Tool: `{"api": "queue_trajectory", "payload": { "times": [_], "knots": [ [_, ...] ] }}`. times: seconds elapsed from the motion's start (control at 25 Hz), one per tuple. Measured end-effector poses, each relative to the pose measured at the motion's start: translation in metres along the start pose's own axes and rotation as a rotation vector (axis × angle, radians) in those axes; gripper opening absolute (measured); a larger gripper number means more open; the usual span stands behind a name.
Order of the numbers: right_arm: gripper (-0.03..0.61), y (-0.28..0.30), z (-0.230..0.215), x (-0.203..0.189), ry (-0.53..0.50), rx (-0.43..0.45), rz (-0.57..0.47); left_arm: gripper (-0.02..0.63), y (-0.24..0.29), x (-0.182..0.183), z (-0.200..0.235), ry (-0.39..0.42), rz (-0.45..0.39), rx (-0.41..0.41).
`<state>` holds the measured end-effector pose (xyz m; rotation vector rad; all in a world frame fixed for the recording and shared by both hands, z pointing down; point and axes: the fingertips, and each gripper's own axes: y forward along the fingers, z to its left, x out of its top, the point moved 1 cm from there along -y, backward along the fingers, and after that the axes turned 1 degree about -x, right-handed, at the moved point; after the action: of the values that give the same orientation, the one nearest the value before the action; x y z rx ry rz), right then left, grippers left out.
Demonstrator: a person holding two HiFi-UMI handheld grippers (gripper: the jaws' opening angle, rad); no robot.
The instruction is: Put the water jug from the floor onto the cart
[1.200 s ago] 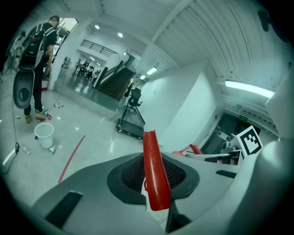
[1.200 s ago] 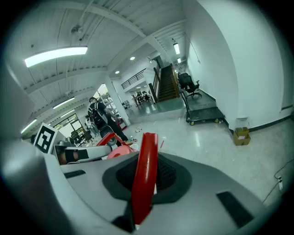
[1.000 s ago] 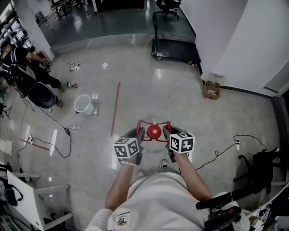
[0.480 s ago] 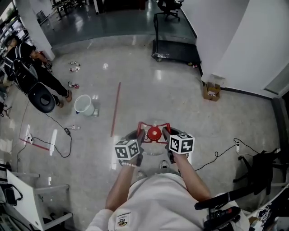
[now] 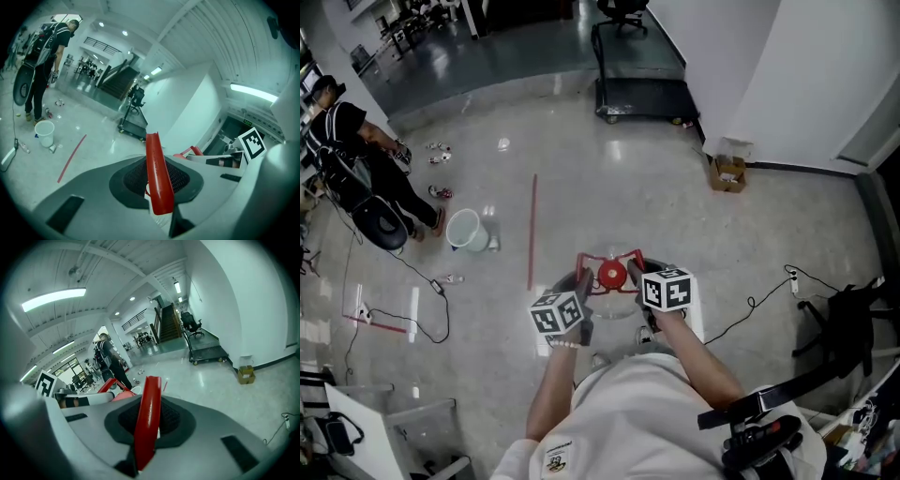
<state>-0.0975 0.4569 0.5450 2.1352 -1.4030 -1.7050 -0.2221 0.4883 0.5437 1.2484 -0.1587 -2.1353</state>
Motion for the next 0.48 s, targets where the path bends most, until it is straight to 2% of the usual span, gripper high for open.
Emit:
{"api": "queue_trajectory", "payload": {
  "times": [0.48],
  "knots": [
    [0.046,0.0006,-0.0051,-0.0002,0.005,-0.005,0.003,0.064,0.0074,-0.0013,-0.0044,0.005,0.013,-0.017]
  ]
}}
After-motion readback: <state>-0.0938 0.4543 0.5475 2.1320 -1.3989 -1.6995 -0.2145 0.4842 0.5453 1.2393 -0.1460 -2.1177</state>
